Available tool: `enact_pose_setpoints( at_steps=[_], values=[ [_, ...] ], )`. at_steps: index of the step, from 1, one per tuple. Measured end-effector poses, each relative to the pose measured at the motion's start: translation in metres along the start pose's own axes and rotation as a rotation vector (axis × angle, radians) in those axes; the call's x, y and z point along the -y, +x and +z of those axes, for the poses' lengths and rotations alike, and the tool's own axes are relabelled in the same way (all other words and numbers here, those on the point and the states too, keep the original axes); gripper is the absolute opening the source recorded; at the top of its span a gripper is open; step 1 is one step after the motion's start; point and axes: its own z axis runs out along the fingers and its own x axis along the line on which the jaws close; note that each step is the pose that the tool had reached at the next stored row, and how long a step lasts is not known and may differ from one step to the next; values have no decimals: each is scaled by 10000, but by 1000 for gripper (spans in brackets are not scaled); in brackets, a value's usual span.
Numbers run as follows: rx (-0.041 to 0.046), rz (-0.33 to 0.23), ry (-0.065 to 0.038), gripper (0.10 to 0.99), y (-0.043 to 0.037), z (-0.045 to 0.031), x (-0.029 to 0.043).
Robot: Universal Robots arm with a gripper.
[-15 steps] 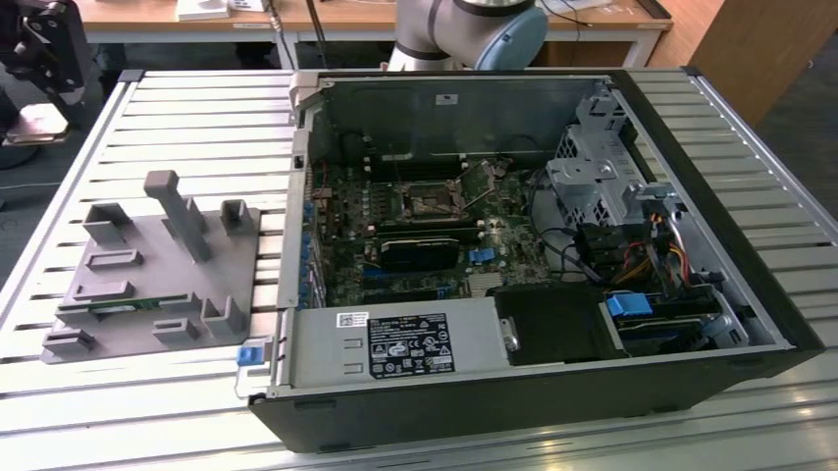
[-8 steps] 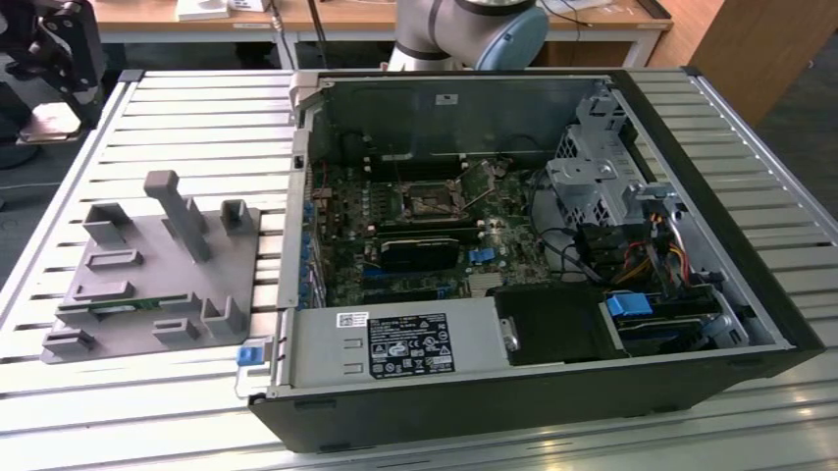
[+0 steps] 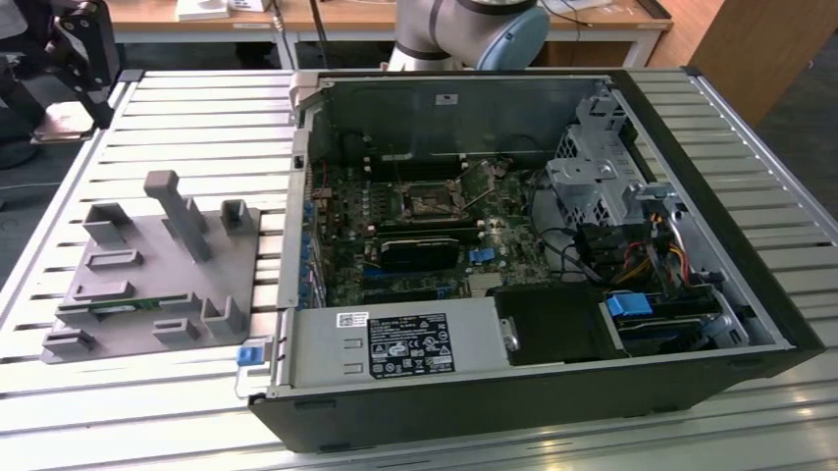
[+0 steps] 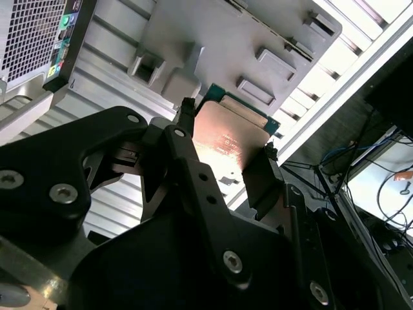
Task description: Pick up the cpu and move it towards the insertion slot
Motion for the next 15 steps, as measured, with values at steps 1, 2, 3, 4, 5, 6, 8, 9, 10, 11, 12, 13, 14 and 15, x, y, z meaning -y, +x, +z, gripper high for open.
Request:
enact_pose_setpoints(
  at_steps=[1,2,3,4,5,6,8,9,10,11,12,13,14,15],
  values=[
    [1,0,-2,545,-15,0,1],
    [1,0,-4,545,-30,0,1],
    [1,0,-6,545,-45,0,2],
    [1,0,-8,545,-59,0,2],
    [2,-1,-10,545,-72,0,3],
    [1,-1,-12,545,-87,0,4],
    [2,-2,-17,545,-116,0,5],
    [2,-2,-18,545,-129,0,5],
    [2,-2,-19,545,-142,0,6],
    [1,-2,-19,545,-155,0,6],
    [2,-2,-21,545,-166,0,7],
    [1,-2,-20,545,-178,0,7],
    [1,-2,-21,545,-189,-1,8],
    [2,-3,-22,545,-202,0,8]
  ],
)
